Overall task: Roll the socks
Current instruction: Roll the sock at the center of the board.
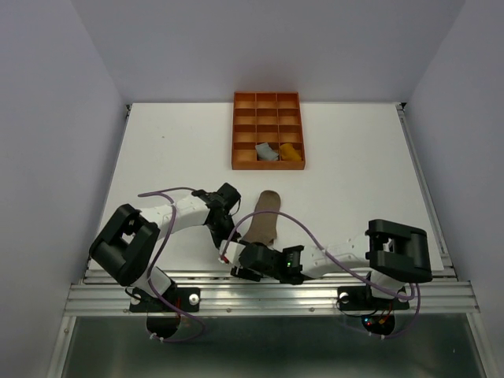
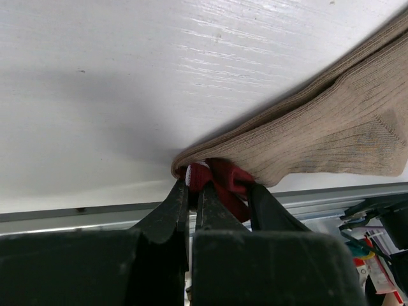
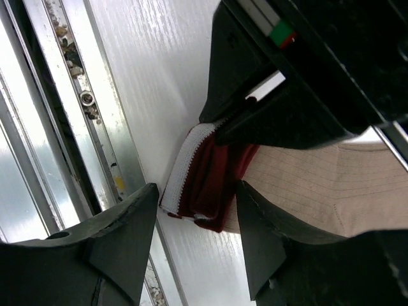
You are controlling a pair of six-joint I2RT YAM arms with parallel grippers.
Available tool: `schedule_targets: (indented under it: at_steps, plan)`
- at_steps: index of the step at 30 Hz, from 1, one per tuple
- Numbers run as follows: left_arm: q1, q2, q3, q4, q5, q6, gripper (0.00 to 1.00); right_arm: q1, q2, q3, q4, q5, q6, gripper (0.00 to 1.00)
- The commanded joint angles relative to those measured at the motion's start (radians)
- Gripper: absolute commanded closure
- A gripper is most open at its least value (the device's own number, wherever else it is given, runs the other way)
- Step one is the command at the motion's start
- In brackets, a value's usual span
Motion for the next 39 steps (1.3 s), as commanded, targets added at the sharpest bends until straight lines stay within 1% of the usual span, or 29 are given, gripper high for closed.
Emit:
schedule_targets:
  at_steps: [1, 3, 5, 6, 7, 9, 10, 12, 13, 14, 16, 17, 18, 19, 20, 21, 23, 25, 27, 31, 35, 37, 39]
  plan:
    - [-0.003, 0.006, 0.016, -0.063, -0.002, -0.005, 1.0, 0.016, 0.038, 0.044, 0.039, 0.057, -0.023, 0.43]
    - [-0.003, 0.005, 0.015, -0.06, 0.002, -0.008, 1.0, 0.016, 0.05, 0.052, 0.032, 0.083, -0.018, 0.43]
    - [-0.003, 0.0, 0.016, -0.053, 0.009, -0.014, 1.0, 0.026, 0.067, 0.055, 0.032, 0.094, -0.015, 0.48]
    - [-0.003, -0.001, 0.015, -0.057, 0.009, -0.014, 1.0, 0.026, 0.072, 0.06, 0.03, 0.106, -0.006, 0.59]
    - [-0.001, 0.0, 0.016, -0.06, 0.01, -0.014, 1.0, 0.026, 0.076, 0.063, 0.027, 0.112, 0.003, 0.68]
    - [-0.001, -0.003, 0.018, -0.061, 0.009, -0.014, 1.0, 0.026, 0.083, 0.064, 0.021, 0.121, 0.022, 0.75]
    - [0.0, -0.011, 0.016, -0.06, 0.007, -0.015, 1.0, 0.026, 0.083, 0.058, 0.019, 0.121, 0.026, 0.83]
    - [0.003, -0.023, 0.015, -0.06, 0.002, -0.018, 1.0, 0.026, 0.073, 0.047, 0.019, 0.12, 0.048, 0.91]
    - [0.006, -0.04, 0.015, -0.057, -0.005, -0.018, 1.0, 0.026, 0.07, 0.035, 0.022, 0.118, 0.055, 0.98]
    - [0.008, -0.046, 0.015, -0.055, -0.008, -0.02, 0.95, 0.026, 0.066, 0.032, 0.023, 0.117, 0.081, 0.99]
    - [0.011, -0.078, 0.022, -0.041, -0.022, -0.02, 0.75, 0.0, 0.052, 0.02, 0.024, 0.086, 0.117, 0.99]
    - [0.013, -0.092, 0.028, -0.034, -0.03, -0.02, 0.63, -0.01, 0.044, 0.014, 0.027, 0.066, 0.167, 0.99]
    - [0.013, -0.107, 0.035, -0.027, -0.037, -0.017, 0.42, -0.022, 0.037, 0.009, 0.027, 0.043, 0.183, 0.99]
    - [0.014, -0.141, 0.042, -0.02, -0.053, -0.02, 0.35, -0.034, 0.015, 0.001, 0.029, -0.011, 0.2, 0.99]
    - [0.017, -0.156, 0.059, -0.011, -0.085, -0.017, 0.29, -0.063, 0.004, -0.012, 0.033, -0.035, 0.216, 0.99]
    - [0.025, -0.173, 0.068, -0.011, -0.106, -0.02, 0.25, -0.079, -0.003, -0.017, 0.038, -0.091, 0.242, 0.99]
    - [0.048, -0.222, 0.09, -0.007, -0.172, -0.023, 0.24, -0.12, -0.025, -0.035, 0.05, -0.157, 0.27, 0.99]
    - [0.065, -0.256, 0.09, 0.006, -0.206, -0.026, 0.24, -0.145, -0.04, -0.052, 0.067, -0.196, 0.287, 0.99]
    - [0.092, -0.317, 0.07, 0.028, -0.229, -0.025, 0.24, -0.197, -0.058, -0.072, 0.087, -0.283, 0.322, 0.99]
    - [0.135, -0.369, -0.013, 0.088, -0.212, -0.015, 0.24, -0.292, -0.077, -0.103, 0.145, -0.433, 0.401, 0.99]
    - [0.184, -0.406, -0.082, 0.129, -0.168, 0.0, 0.24, -0.349, -0.068, -0.108, 0.174, -0.52, 0.462, 0.99]
    - [0.201, -0.422, -0.103, 0.137, -0.163, 0.009, 0.24, -0.372, -0.051, -0.124, 0.202, -0.582, 0.486, 0.99]
    - [0.204, -0.423, -0.108, 0.134, -0.165, 0.021, 0.24, -0.385, -0.037, -0.129, 0.207, -0.604, 0.516, 0.99]
